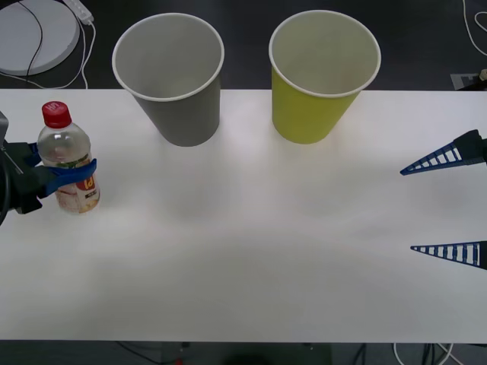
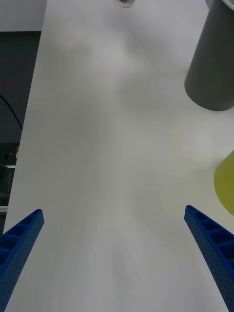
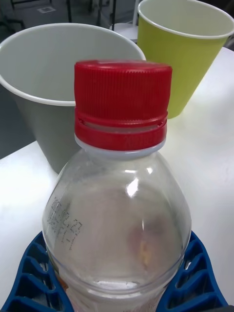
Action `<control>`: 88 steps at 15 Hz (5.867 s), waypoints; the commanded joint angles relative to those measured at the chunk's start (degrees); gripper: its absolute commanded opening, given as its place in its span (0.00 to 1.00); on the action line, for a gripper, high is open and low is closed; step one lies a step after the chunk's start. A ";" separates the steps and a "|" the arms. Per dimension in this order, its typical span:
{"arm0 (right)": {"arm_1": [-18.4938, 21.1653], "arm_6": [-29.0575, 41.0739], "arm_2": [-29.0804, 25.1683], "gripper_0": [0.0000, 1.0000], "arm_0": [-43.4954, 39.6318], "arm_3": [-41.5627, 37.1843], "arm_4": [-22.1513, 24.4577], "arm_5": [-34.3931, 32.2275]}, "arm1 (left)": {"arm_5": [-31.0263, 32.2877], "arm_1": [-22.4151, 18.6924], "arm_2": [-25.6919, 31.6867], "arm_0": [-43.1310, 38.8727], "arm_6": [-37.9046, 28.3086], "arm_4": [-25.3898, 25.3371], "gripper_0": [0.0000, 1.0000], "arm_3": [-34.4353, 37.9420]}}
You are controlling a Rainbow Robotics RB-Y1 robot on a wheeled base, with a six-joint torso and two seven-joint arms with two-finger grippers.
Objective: Put the can into the green bin and the plastic bottle into the gray bin
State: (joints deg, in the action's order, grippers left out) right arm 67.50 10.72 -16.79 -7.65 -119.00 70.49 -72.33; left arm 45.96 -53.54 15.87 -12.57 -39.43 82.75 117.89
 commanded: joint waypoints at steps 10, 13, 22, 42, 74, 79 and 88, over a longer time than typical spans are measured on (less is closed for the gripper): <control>0.00 0.00 0.00 1.00 0.00 0.00 0.00 0.00 | 13.19 -7.63 7.33 7.03 -15.32 5.06 0.00 1.20; 0.00 0.00 0.00 1.00 0.00 0.00 0.00 0.00 | 17.23 -10.26 7.51 10.90 -18.31 4.70 0.00 -0.65; 0.00 0.00 0.00 1.00 0.00 0.00 0.00 0.00 | 23.21 -22.74 1.53 22.59 -17.87 -2.24 0.00 -11.99; 0.00 0.00 0.00 1.00 0.00 0.00 0.00 0.00 | 44.04 -25.47 -30.90 72.69 -17.96 1.63 0.00 -32.73; 0.00 0.00 0.00 1.00 0.00 0.00 0.00 0.00 | 33.76 5.64 -64.92 109.60 -15.94 7.52 0.00 -70.70; 0.00 0.00 0.00 1.00 0.00 0.00 0.00 0.00 | 32.79 7.84 -64.92 110.31 -15.50 8.22 0.00 -72.54; 0.00 0.00 0.00 1.00 0.00 0.00 0.00 0.00 | 32.70 8.37 -64.92 110.22 -15.32 7.08 1.00 -72.54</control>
State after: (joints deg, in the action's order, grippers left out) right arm 67.50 10.72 -16.79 -7.65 -119.00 70.49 -72.33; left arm 78.67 -45.23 -49.05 97.67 -54.77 90.03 45.34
